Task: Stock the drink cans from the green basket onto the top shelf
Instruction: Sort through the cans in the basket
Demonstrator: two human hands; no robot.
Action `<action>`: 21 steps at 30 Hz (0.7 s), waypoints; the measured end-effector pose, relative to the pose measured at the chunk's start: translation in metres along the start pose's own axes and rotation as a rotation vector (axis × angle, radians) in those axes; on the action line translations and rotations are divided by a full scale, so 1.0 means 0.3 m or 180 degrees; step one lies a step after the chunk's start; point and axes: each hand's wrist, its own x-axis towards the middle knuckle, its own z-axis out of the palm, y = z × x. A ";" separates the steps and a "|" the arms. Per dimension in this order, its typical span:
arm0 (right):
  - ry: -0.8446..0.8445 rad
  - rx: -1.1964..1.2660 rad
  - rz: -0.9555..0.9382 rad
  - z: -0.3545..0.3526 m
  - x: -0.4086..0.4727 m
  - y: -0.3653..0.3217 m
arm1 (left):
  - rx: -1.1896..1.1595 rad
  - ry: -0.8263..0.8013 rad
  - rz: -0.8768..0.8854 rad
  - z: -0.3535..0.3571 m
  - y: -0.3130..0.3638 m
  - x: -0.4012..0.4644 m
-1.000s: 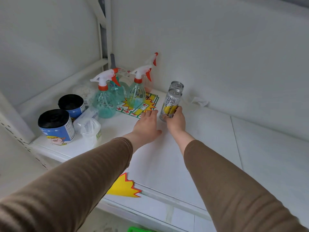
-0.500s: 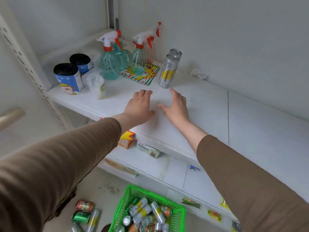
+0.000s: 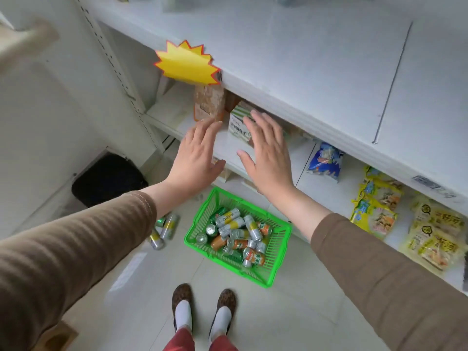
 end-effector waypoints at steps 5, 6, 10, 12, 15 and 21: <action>-0.0556 0.0255 0.0326 0.297 -0.239 0.039 | -0.0060 -0.0522 -0.0399 0.258 -0.111 -0.243; -0.0683 0.0277 0.0437 0.364 -0.284 0.053 | -0.0076 -0.0630 -0.0491 0.318 -0.139 -0.287; -0.1049 0.0450 0.0913 0.643 -0.457 0.117 | -0.0128 -0.1085 -0.0759 0.567 -0.243 -0.439; -0.1204 0.0512 0.1118 0.794 -0.540 0.145 | -0.0113 -0.1291 -0.0780 0.694 -0.290 -0.504; -0.1506 0.0541 0.1354 1.027 -0.659 0.180 | -0.0103 -0.1524 -0.0782 0.892 -0.358 -0.600; -0.2074 0.0585 0.1396 1.413 -0.831 0.246 | -0.0084 -0.2013 -0.0966 1.251 -0.456 -0.733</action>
